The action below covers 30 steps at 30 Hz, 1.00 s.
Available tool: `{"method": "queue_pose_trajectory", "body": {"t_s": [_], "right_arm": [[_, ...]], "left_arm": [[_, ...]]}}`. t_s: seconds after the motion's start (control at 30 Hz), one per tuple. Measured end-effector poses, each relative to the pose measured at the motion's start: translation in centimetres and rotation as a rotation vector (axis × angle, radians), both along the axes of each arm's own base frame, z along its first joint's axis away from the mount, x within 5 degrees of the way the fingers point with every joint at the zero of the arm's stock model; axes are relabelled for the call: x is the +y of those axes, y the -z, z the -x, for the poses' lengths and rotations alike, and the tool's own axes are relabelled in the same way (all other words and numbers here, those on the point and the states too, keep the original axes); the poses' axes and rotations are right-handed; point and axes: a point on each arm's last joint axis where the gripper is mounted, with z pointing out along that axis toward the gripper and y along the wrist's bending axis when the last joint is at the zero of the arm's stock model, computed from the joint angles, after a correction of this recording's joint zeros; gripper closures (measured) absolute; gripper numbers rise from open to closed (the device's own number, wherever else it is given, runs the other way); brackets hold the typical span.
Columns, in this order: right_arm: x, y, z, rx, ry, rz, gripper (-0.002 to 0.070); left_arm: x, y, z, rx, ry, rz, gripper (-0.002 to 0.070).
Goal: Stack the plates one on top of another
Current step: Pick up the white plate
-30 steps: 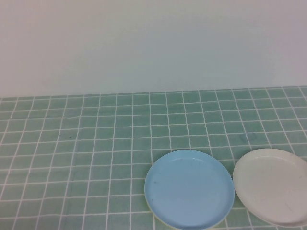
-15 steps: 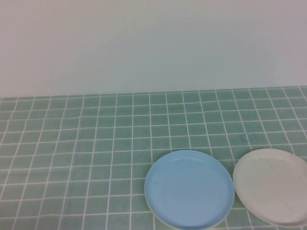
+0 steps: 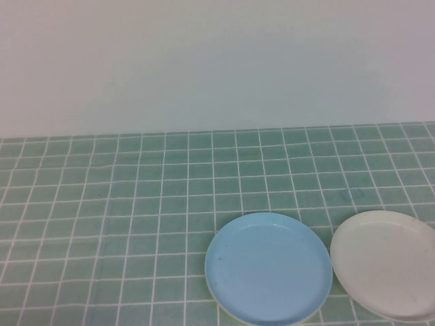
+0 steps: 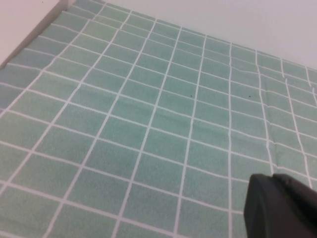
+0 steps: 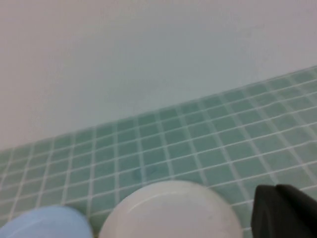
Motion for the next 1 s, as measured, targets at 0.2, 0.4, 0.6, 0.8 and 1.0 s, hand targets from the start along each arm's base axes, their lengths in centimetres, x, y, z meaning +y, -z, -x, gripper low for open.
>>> {"method": "queue_pose_trajectory", "body": {"t_s": [0.2, 0.4, 0.6, 0.8, 1.0], "right_arm": [[3.0, 0.7, 0.1, -0.029, -0.381, 0.129, 0.0678], [3.5, 0.3, 0.0, -0.09, -0.457, 0.177, 0.0678], [3.3, 0.2, -1.8, 0.067, -0.413, 0.106, 0.0678], [2.9, -1.9, -5.1, 0.361, -0.391, 0.171, 0.0678], [3.5, -3.1, -9.9, 0.647, -0.441, 0.144, 0.0678]], "left_arm": [[0.0, 0.0, 0.0, 0.0, 0.0, 0.0, 0.0676], [0.0, 0.0, 0.0, 0.0, 0.0, 0.0, 0.0676], [0.0, 0.0, 0.0, 0.0, 0.001, -0.002, 0.0676], [0.0, 0.0, 0.0, 0.0, 0.0, -0.006, 0.0676], [0.0, 0.0, 0.0, 0.0, 0.0, -0.01, 0.0676]]}}
